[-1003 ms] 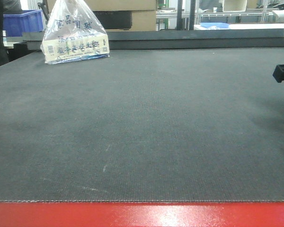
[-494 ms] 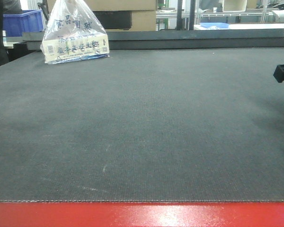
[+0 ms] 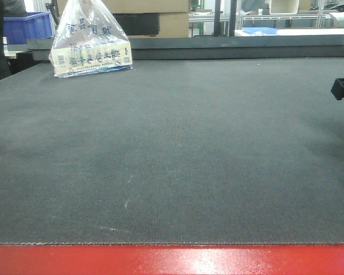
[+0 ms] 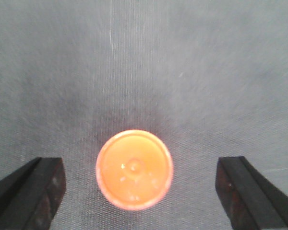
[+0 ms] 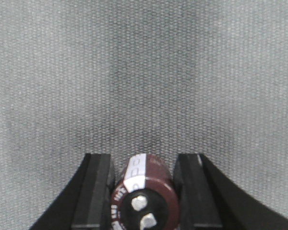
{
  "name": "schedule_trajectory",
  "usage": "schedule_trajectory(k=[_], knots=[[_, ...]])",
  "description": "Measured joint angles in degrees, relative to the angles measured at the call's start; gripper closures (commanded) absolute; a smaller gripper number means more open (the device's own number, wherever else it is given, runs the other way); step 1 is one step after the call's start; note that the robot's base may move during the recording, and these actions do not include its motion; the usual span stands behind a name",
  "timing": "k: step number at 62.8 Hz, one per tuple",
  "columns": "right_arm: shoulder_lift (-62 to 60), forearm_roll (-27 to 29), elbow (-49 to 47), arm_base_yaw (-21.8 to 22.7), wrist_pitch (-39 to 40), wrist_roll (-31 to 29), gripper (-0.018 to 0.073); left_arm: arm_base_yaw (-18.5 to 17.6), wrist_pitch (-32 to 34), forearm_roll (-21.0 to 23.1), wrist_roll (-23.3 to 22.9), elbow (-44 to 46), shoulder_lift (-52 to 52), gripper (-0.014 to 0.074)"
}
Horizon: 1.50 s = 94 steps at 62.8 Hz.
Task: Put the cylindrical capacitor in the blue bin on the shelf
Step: 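Close the left gripper on the orange-topped cylinder and lift both parts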
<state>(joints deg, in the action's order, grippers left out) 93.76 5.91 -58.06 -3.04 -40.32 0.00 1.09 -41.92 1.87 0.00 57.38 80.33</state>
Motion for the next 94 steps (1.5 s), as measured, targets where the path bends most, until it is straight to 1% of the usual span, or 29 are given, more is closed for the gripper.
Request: schedule_trajectory(k=[13,18,22,36,40,44,56,65,70,79,86,94], knots=[[0.00,0.00,0.00,0.00,0.00,0.00,0.0727,0.00,0.18,-0.11,0.00,0.00,3.73,0.0064],[0.00,0.00,0.00,0.00,0.00,0.00,0.0727,0.00,0.87,-0.26,0.00,0.00,4.89,0.0096],[0.00,0.00,0.00,0.00,0.00,0.00,0.0727,0.00,1.67,-0.54,0.00,0.07,5.59,0.0147],[0.00,0.00,0.00,0.00,0.00,0.00,0.0727,0.00,1.77,-0.74,0.00,0.07,6.60,0.0452],[0.00,0.00,0.00,0.00,0.00,0.33,0.0727,0.00,1.77,-0.74,0.00,0.07,6.60,0.0561],[0.00,0.00,0.00,0.00,0.11,1.05,0.0727,0.00,1.77,-0.74,0.00,0.07,6.60,0.0713],[-1.71,0.00,0.00,0.00,0.11,2.02,0.0727,0.00,1.67,-0.96,0.00,0.07,6.24,0.0708],[-6.56,0.13,0.00,0.00,0.11,2.92,0.0727,0.00,3.71,-0.96,0.00,0.07,2.09,0.0708],[-10.39,0.23,0.00,0.00,0.26,3.19,0.0727,0.00,6.56,-0.96,0.00,0.07,-1.30,0.0708],[-17.07,0.43,0.21,0.00,2.57,3.46,0.0727,0.00,13.90,-0.96,0.00,-2.26,-8.16,0.0708],[-22.56,0.43,1.82,0.00,6.36,3.46,0.0727,0.00,20.02,-0.96,0.00,-5.34,-13.07,0.0708],[-28.83,-0.13,5.75,0.00,12.67,3.46,0.0727,0.00,27.80,-0.96,0.00,-9.47,-18.24,0.0708]])
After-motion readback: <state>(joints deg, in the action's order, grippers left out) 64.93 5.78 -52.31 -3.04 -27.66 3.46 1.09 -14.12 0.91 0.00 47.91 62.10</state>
